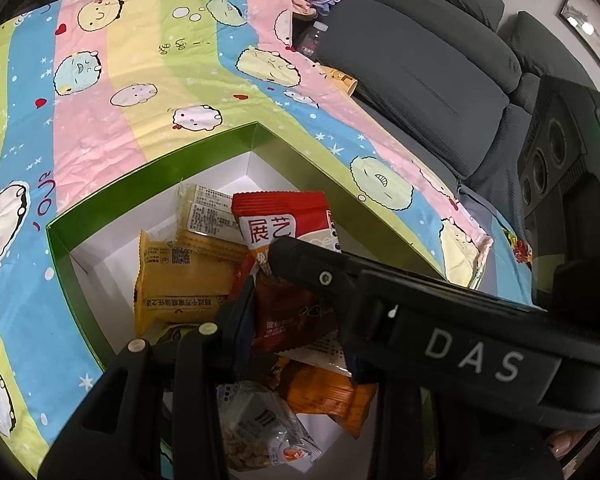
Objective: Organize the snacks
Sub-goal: 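Lower the red snack pack with the right gripper into the box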
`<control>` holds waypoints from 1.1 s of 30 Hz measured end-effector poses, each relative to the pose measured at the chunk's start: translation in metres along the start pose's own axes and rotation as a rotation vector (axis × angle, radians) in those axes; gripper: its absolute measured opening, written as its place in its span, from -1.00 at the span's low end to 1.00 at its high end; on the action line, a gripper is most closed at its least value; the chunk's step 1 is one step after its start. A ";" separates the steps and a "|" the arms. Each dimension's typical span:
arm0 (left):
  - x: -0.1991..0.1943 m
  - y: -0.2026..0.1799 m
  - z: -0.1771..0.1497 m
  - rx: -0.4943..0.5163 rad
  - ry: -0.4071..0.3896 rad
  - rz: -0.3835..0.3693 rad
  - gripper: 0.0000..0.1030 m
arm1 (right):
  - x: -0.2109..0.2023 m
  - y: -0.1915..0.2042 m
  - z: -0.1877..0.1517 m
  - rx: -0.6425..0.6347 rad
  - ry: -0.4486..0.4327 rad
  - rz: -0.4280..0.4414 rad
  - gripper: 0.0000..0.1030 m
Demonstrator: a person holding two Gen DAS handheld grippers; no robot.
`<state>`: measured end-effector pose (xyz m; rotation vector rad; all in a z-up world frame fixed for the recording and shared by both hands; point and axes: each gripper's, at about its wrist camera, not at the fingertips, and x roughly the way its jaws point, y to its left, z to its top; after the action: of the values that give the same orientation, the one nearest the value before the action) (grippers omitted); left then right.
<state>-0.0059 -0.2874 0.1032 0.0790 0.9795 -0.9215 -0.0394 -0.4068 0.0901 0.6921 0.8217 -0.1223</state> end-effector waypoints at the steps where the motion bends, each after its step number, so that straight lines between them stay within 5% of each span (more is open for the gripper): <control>1: 0.000 0.001 0.000 -0.001 0.003 -0.001 -0.30 | 0.001 0.000 0.000 0.002 0.002 0.000 -0.22; 33: 0.023 0.015 -0.007 -0.060 0.072 0.006 -0.26 | 0.027 -0.015 -0.003 0.064 0.076 -0.025 -0.22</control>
<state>0.0047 -0.2895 0.0774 0.0647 1.0725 -0.8877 -0.0282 -0.4123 0.0615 0.7504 0.9025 -0.1456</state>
